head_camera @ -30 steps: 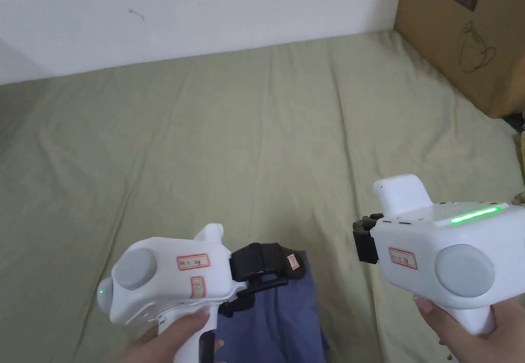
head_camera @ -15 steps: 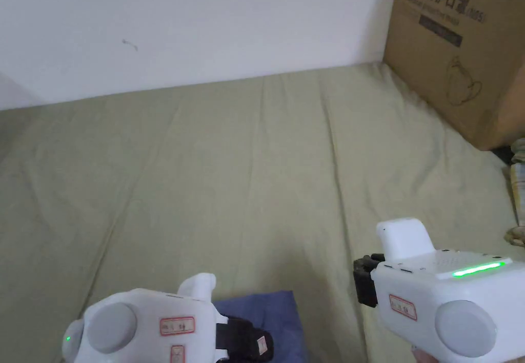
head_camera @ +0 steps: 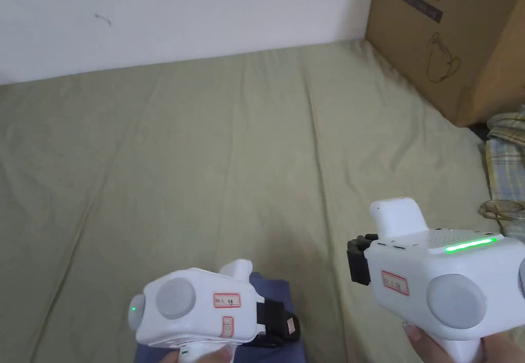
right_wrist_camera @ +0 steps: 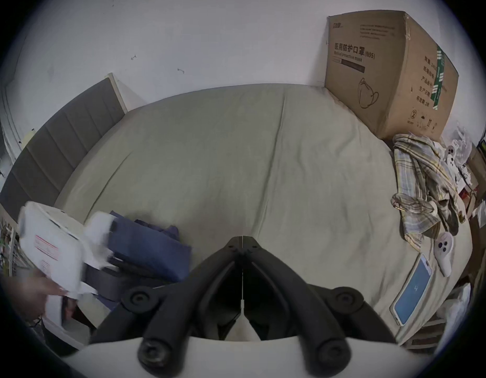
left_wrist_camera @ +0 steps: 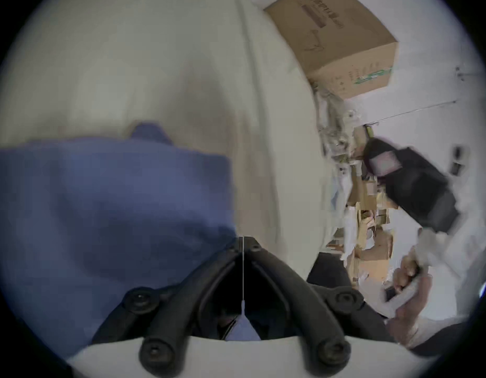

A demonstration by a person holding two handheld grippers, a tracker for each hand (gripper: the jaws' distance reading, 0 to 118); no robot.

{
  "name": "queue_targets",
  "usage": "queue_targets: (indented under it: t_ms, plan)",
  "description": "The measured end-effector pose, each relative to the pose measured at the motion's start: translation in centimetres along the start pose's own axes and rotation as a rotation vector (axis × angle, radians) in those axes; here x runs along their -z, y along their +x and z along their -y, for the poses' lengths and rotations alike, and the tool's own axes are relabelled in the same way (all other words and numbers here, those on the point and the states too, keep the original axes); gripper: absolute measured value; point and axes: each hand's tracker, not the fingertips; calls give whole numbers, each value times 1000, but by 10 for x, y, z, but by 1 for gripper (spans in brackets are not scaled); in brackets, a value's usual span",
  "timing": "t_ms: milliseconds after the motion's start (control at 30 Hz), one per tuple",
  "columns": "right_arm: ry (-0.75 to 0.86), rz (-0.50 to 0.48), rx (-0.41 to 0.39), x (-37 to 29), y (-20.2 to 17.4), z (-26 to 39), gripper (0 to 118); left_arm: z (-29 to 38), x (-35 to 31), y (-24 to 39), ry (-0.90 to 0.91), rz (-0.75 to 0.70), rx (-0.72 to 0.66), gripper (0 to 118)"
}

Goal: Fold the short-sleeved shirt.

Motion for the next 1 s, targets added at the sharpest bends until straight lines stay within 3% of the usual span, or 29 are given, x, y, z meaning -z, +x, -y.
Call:
queue_targets:
  t_ms: [167, 300, 400, 500, 567, 733, 833, 900, 933, 1000]
  plan:
    - [24, 38, 18, -16, 13, -3, 1, 8, -104, -7, 251, 118, -27, 0]
    - [3, -28, 46, -16, 12, -3, 1, 30, -184, -42, 409, 26, -22, 0]
    - [-58, -214, 74, -1, -9, -1, 1, 53, -216, -68, 439, -37, -50, 0]
    - [-226, -516, 226, 34, -32, 7, 1, 74, -227, -94, 444, -60, -151, 0]
    - [-302, -619, 271, 60, -47, 15, 1, 82, -225, -109, 434, -45, -191, 0]
    - [-465, -525, 256, 113, -51, 33, 1, 86, -208, -141, 412, 34, -267, 0]
    - [-473, -617, 421, 122, -20, 45, 1, 78, -194, -157, 390, 126, -317, 1]
    - [-486, -588, 427, 121, -11, 47, 1, 71, -185, -164, 373, 171, -316, 1]
    - [-485, -576, 405, 119, -9, 47, 1, 67, -180, -167, 363, 199, -313, 4]
    - [-486, -550, 353, 116, -6, 48, 1, 59, -170, -174, 338, 276, -316, 29]
